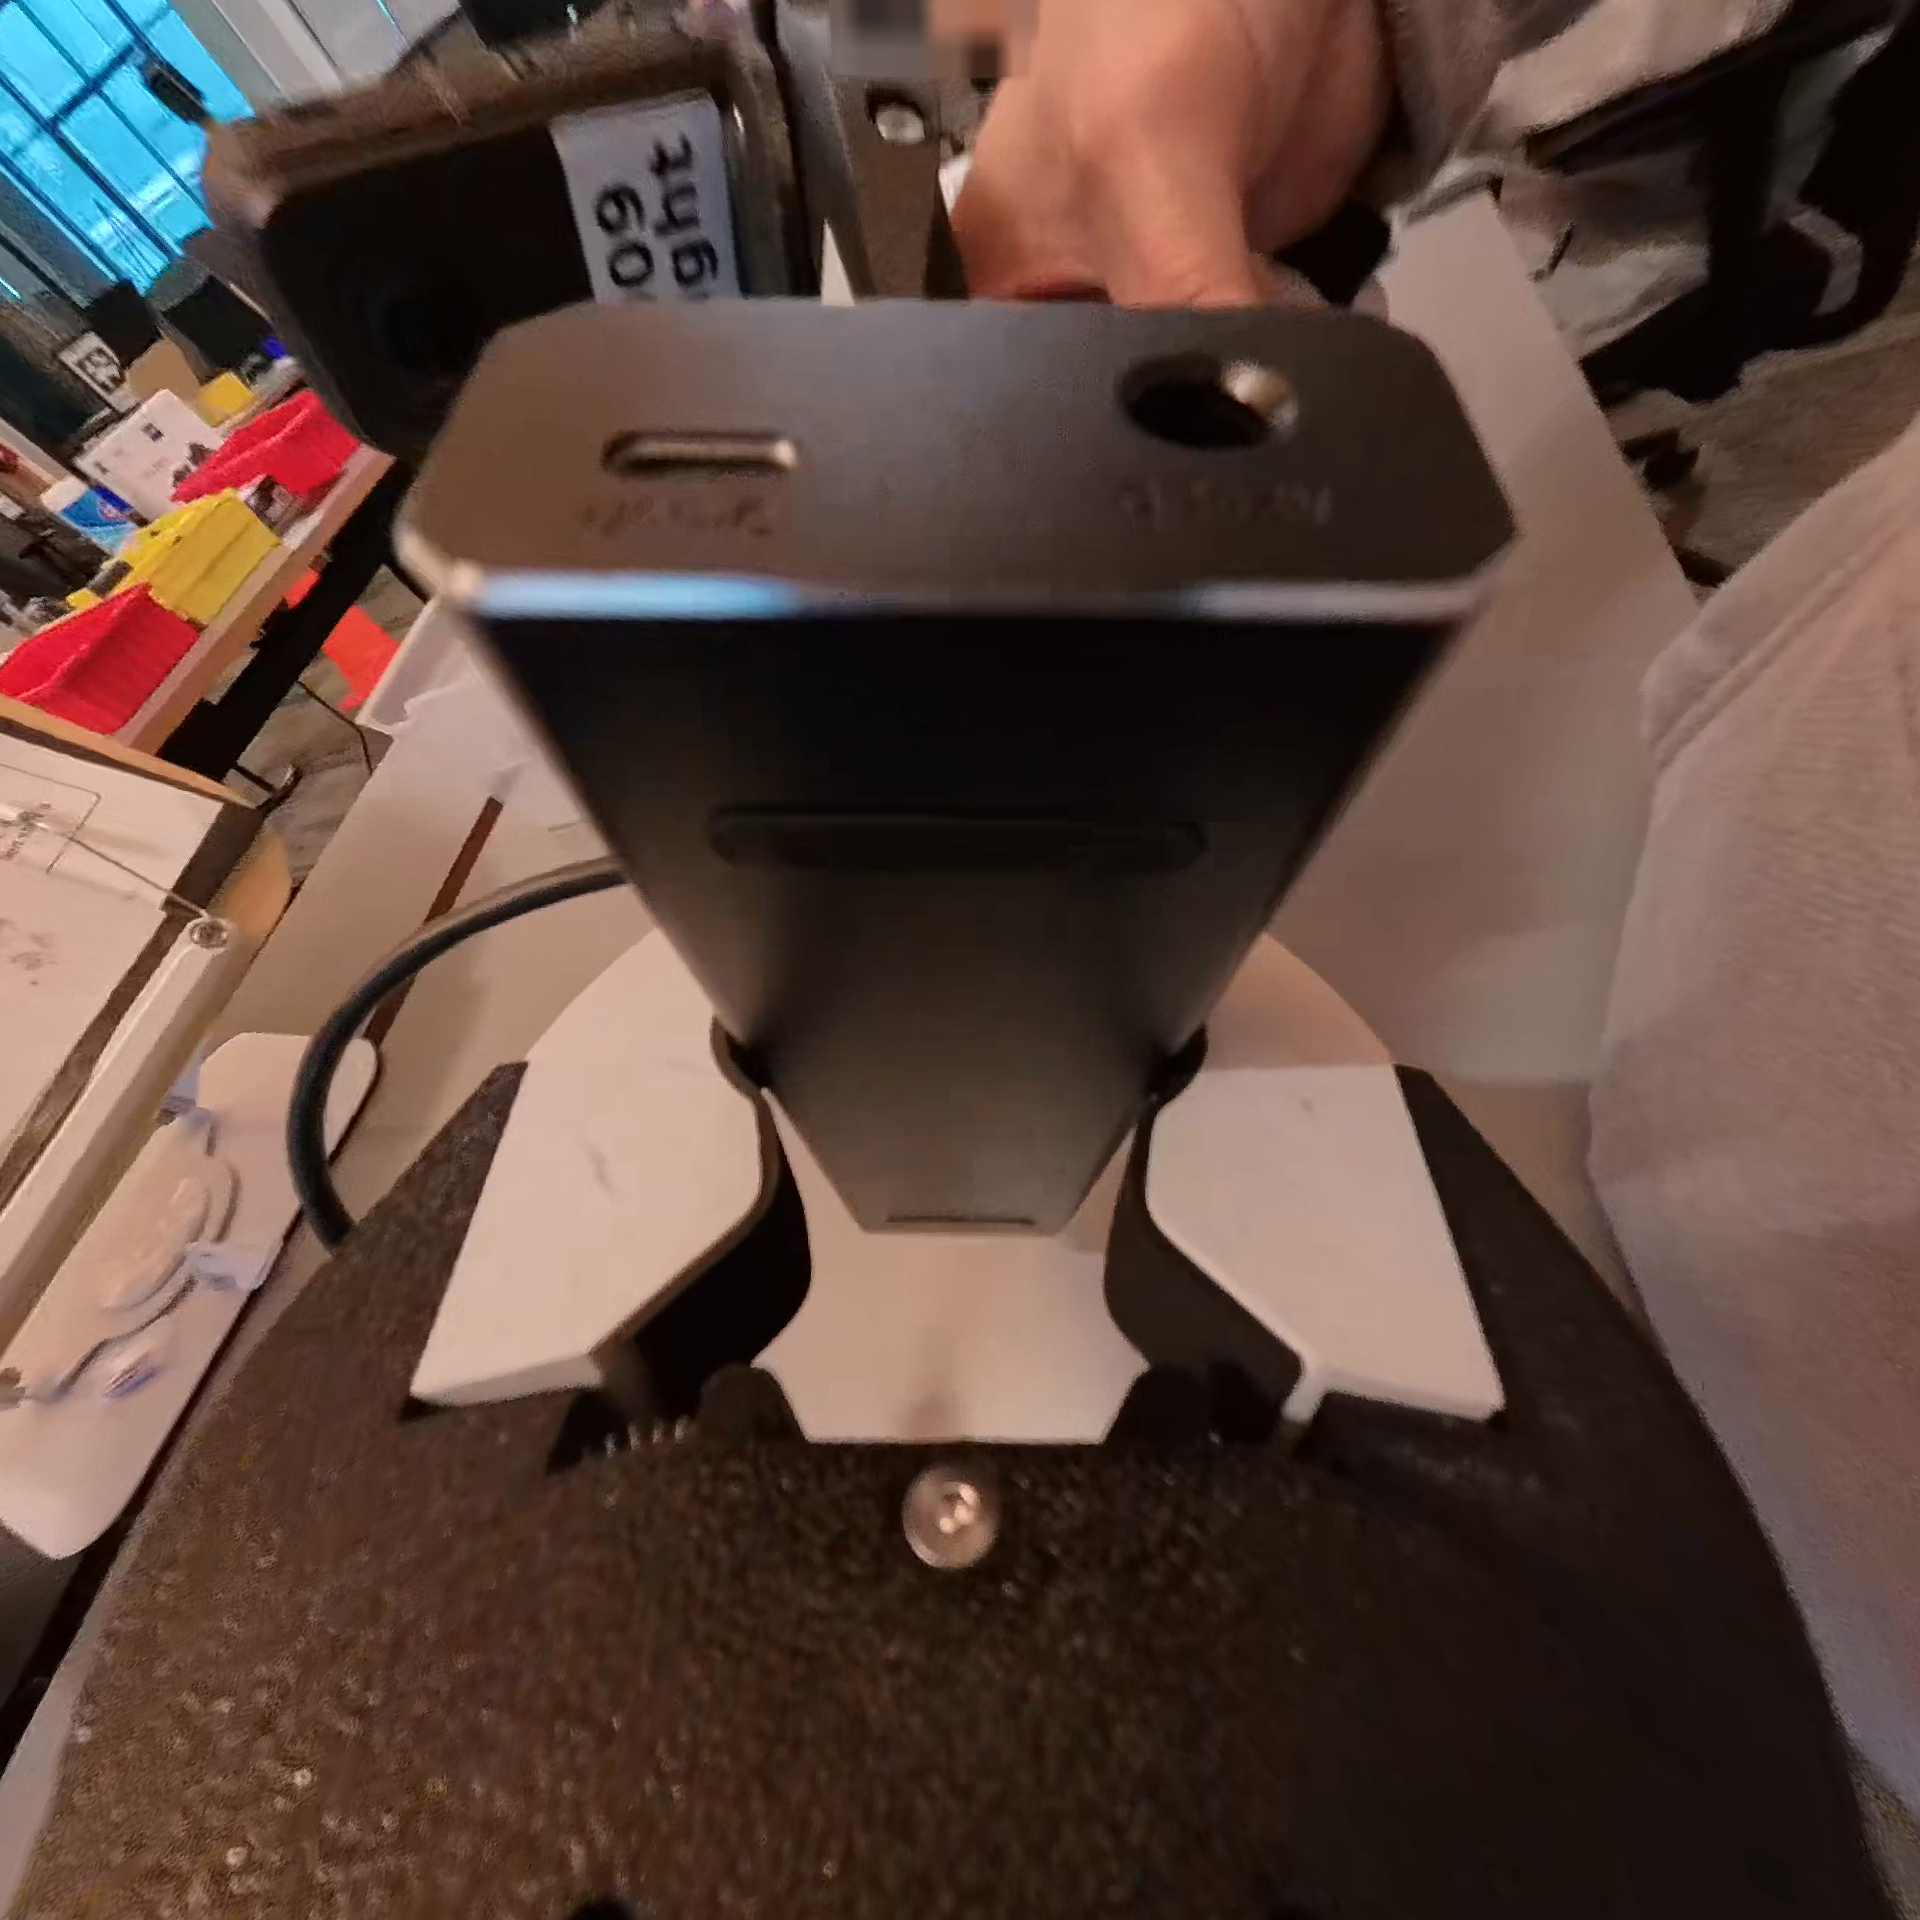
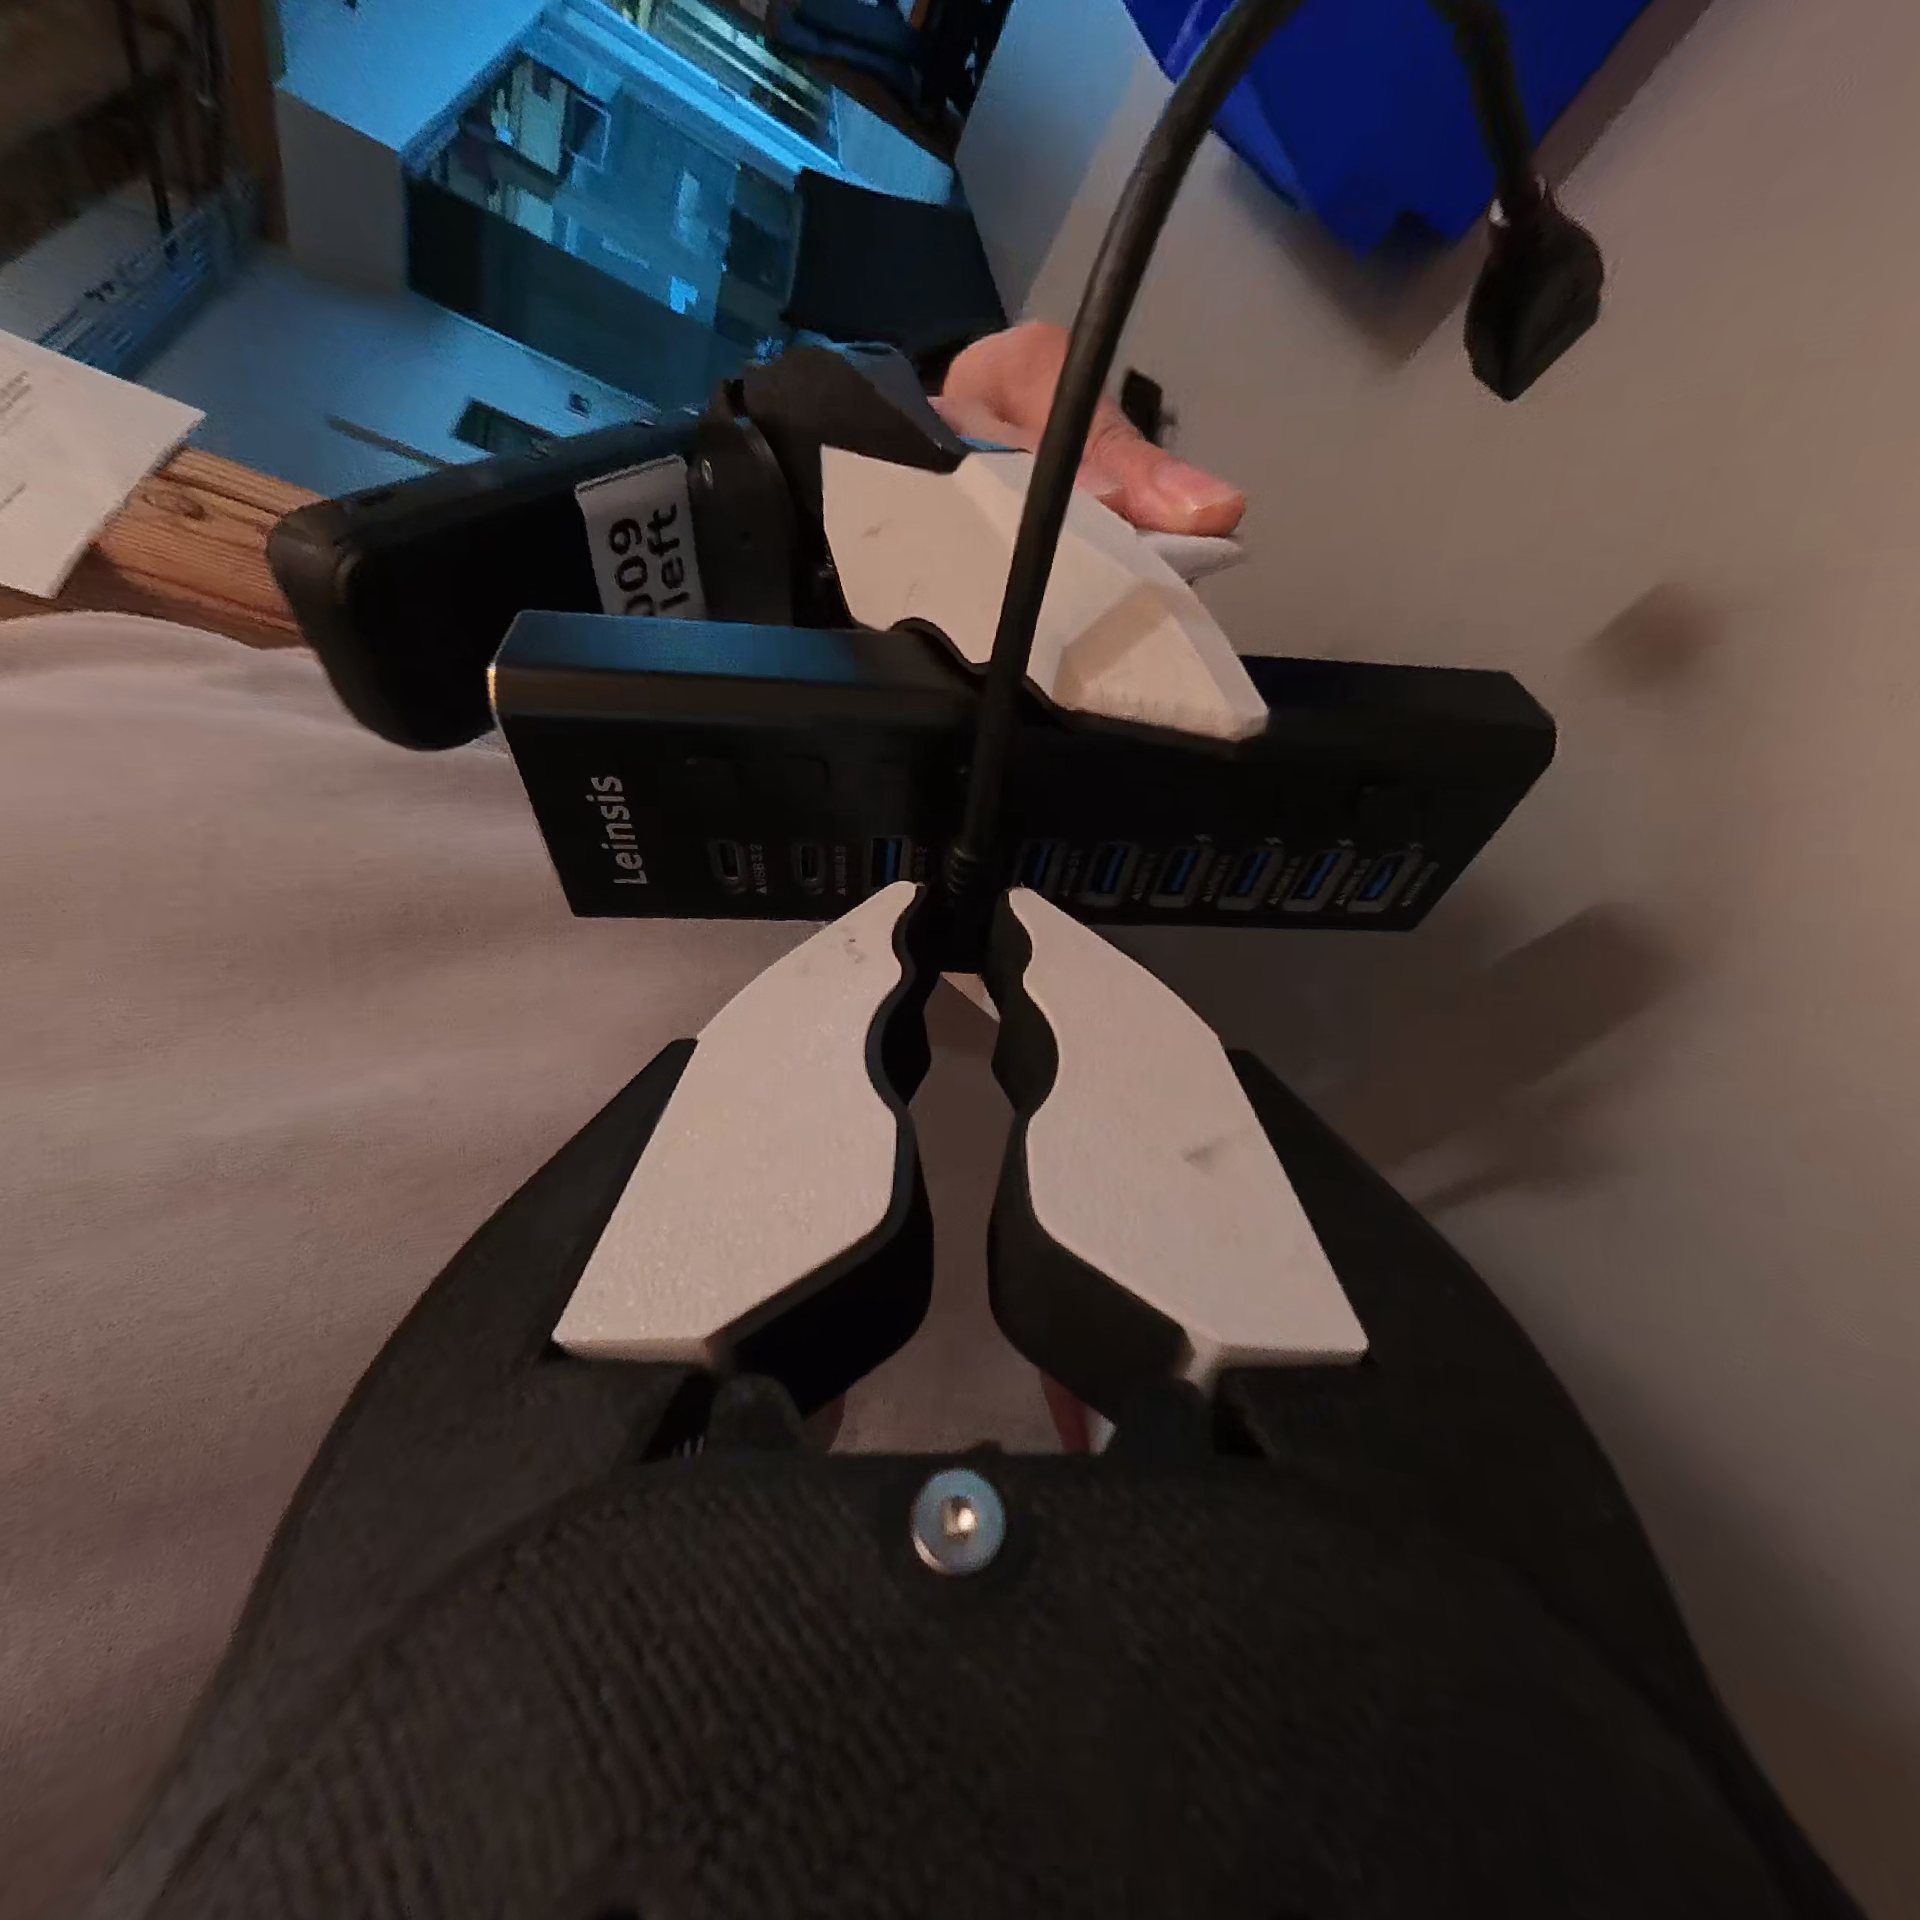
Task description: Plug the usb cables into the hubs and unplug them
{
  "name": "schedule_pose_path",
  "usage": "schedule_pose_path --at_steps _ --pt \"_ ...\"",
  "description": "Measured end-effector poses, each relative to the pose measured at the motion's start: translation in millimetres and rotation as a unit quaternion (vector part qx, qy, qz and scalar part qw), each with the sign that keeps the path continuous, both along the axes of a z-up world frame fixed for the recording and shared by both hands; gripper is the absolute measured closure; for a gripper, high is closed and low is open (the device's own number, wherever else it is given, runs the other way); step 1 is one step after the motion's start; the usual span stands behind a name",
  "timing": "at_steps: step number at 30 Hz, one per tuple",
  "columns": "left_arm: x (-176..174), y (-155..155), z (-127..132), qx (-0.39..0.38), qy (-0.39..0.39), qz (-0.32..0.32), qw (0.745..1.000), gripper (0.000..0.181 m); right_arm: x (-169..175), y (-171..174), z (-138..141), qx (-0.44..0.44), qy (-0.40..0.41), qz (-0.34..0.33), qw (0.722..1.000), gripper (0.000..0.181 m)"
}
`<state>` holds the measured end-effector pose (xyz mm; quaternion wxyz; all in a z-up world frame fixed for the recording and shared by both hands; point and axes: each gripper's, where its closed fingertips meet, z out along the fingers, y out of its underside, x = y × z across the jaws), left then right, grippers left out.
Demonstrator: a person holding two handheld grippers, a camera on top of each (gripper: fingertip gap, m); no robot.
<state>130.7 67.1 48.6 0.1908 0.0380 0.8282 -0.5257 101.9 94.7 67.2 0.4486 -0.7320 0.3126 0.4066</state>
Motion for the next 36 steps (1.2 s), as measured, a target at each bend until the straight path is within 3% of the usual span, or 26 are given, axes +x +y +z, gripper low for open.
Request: schedule_pose_path --at_steps 4,7,9,13,22,36 --pt "0 3 -2 -0.002 0.013 0.008 1.0 0.11 0 1 0 0.018 0.032 -0.014 0.999 0.171" --pt "0 6 4 -0.05 0.053 0.003 0.997 0.11 5 11 6 0.063 0.092 -0.069 0.991 0.172" --pt "4 7 -2 -0.028 0.046 0.015 0.998 0.11 9 11 2 0.075 0.132 -0.082 0.985 0.173" --pt "4 7 -3 -0.054 0.077 0.019 0.995 0.11 12 13 2 0.105 0.182 -0.122 0.97 0.171" --pt "12 5 -12 -0.072 0.13 0.04 0.988 0.11 21 11 -8 0.106 0.187 -0.175 0.961 0.172" --pt "14 12 -17 -0.06 0.115 0.042 0.991 0.11 24 16 -13 0.14 0.221 -0.204 0.943 0.172"
